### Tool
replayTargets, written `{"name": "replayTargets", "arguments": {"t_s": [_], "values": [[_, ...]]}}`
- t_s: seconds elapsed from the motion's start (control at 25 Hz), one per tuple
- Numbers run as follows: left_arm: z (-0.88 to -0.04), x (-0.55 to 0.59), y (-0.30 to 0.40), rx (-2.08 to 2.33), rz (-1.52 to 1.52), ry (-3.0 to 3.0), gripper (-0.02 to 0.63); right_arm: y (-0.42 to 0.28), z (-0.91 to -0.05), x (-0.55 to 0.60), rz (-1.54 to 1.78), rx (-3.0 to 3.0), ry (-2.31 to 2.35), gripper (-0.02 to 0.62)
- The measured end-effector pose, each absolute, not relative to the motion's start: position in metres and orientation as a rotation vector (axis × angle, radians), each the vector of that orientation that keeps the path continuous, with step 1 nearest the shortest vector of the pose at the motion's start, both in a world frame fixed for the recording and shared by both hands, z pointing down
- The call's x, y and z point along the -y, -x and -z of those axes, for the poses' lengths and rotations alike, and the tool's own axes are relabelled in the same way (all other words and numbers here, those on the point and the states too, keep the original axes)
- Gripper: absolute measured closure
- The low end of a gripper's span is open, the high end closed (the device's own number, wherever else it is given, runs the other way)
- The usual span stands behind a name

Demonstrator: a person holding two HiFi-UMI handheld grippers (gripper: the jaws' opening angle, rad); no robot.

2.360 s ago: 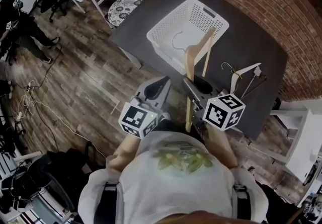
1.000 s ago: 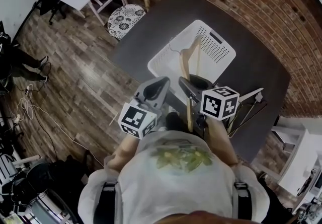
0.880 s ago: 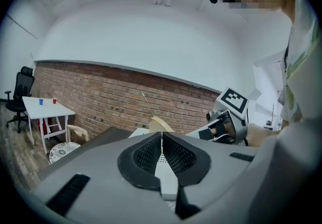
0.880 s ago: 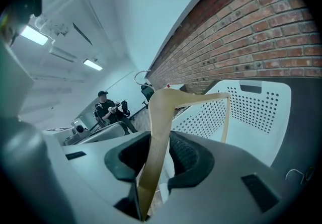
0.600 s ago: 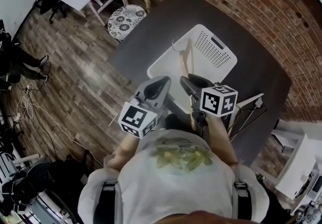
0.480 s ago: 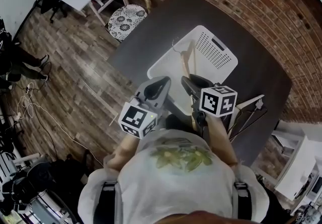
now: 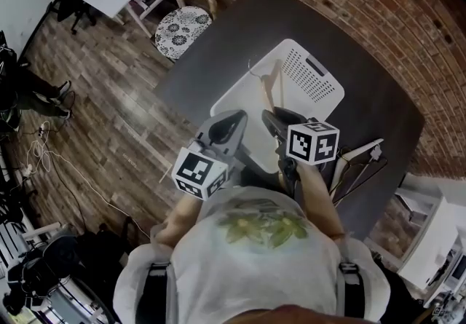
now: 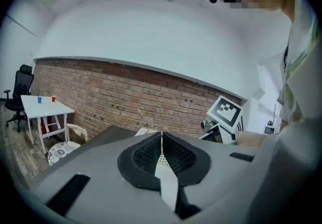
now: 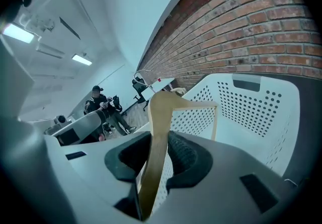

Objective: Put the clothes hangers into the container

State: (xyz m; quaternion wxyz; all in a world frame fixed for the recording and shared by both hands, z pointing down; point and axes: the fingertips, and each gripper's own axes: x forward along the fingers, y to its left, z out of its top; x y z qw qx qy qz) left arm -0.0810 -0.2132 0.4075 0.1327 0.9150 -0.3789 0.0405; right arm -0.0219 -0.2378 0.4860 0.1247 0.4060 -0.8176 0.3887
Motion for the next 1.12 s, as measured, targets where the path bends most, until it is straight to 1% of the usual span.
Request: {"name": "replayTargets", "arguments": {"t_s": [1.12], "values": [[-0.42, 0.226, 0.081, 1.107, -0.169, -2.608, 0.577, 0.016, -0.531, 0.265, -1.218, 2.282, -1.158, 0.472]]}}
